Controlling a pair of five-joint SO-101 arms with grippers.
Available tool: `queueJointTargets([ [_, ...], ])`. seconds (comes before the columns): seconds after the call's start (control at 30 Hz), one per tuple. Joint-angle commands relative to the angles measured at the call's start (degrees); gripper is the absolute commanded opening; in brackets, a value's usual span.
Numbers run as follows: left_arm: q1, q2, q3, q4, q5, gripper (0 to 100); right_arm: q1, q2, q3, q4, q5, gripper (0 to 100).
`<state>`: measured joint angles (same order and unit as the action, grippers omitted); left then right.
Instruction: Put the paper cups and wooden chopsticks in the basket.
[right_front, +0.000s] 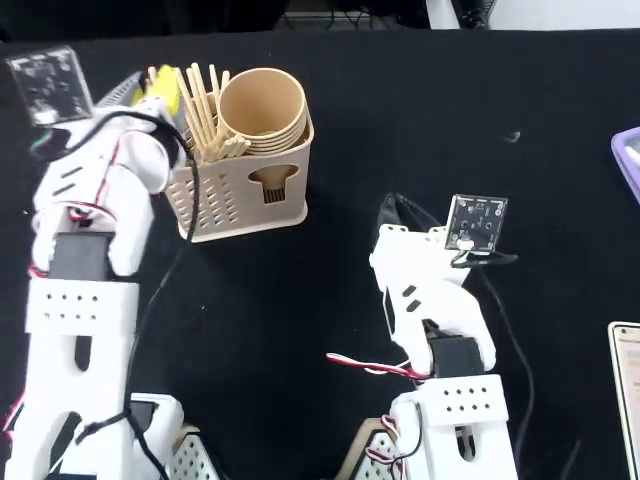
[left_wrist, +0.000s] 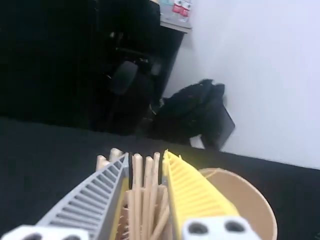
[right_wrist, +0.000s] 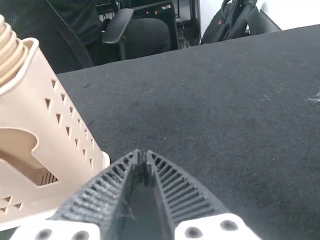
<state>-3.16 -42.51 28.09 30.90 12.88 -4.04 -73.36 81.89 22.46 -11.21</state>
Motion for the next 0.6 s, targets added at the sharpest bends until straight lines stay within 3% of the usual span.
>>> queueJointTargets([
  [0.0,-4.79,-1.41,-10.95,12.66,0.44,12,-0.53,-1.10,-0.48,-1.32,0.62,1.5],
  [0.17,-13.23,-8.79,-11.03,31.82,0.35,12,-0.53,-1.10,-0.48,-1.32,0.62,1.5],
  [0.27,-20.00,-13.98,-3.82,37.80,0.35,11,-0.53,-1.10,-0.48,-1.32,0.62,1.2],
  [0.37,-26.77,-20.40,7.43,37.19,-2.37,3,-0.53,-1.27,-0.04,-1.49,0.62,1.2],
  [0.57,-33.27,-39.47,32.22,30.07,-15.38,3,-3.60,-1.27,0.57,-1.67,0.62,1.2],
])
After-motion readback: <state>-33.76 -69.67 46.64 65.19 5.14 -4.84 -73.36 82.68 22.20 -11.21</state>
